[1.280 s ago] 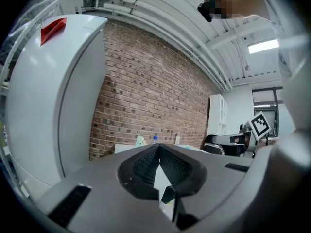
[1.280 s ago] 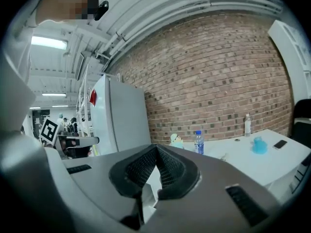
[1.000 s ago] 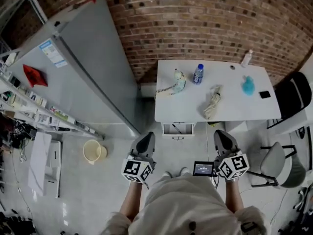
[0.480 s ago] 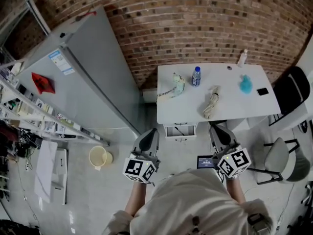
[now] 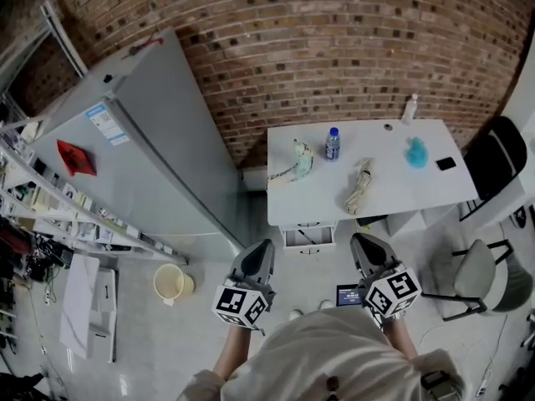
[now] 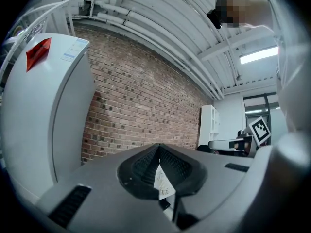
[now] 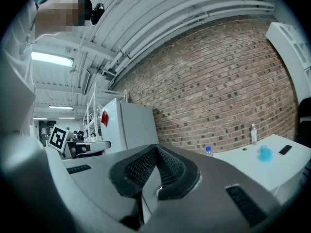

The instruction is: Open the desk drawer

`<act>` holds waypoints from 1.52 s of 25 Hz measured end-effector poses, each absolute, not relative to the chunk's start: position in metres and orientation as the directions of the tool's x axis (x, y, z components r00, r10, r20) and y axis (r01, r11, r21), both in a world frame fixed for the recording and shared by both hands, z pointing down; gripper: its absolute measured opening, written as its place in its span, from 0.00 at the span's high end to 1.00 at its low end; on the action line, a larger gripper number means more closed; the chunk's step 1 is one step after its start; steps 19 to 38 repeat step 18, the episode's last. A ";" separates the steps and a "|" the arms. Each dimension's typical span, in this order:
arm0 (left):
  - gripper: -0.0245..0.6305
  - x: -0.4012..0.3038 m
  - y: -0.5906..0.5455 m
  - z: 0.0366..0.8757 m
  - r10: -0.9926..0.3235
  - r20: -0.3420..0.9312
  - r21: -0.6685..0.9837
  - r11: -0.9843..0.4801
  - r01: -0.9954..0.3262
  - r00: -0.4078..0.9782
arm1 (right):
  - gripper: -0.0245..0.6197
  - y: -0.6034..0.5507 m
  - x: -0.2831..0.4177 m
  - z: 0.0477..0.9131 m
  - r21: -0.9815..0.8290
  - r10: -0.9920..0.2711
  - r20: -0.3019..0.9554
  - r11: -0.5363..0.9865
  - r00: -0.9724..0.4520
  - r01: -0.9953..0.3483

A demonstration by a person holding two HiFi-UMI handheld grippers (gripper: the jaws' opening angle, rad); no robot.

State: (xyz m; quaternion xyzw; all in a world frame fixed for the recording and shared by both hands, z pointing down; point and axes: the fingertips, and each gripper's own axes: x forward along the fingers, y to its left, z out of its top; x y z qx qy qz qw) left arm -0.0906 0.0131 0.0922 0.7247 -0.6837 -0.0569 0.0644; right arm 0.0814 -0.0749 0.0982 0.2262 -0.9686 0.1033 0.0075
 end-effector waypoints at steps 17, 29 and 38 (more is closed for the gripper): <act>0.95 -0.083 0.033 0.101 -0.997 -0.014 0.198 -0.080 -0.977 0.079 | 0.92 -0.061 0.086 0.111 -0.201 -0.459 0.088 0.861 -0.884 -0.467; 0.95 -0.083 0.034 0.101 -0.997 -0.014 0.198 -0.079 -0.977 0.077 | 0.92 -0.060 0.086 0.112 -0.202 -0.461 0.090 0.860 -0.883 -0.469; 0.95 -0.083 0.034 0.101 -0.997 -0.014 0.198 -0.079 -0.977 0.077 | 0.92 -0.060 0.086 0.112 -0.202 -0.461 0.090 0.860 -0.883 -0.469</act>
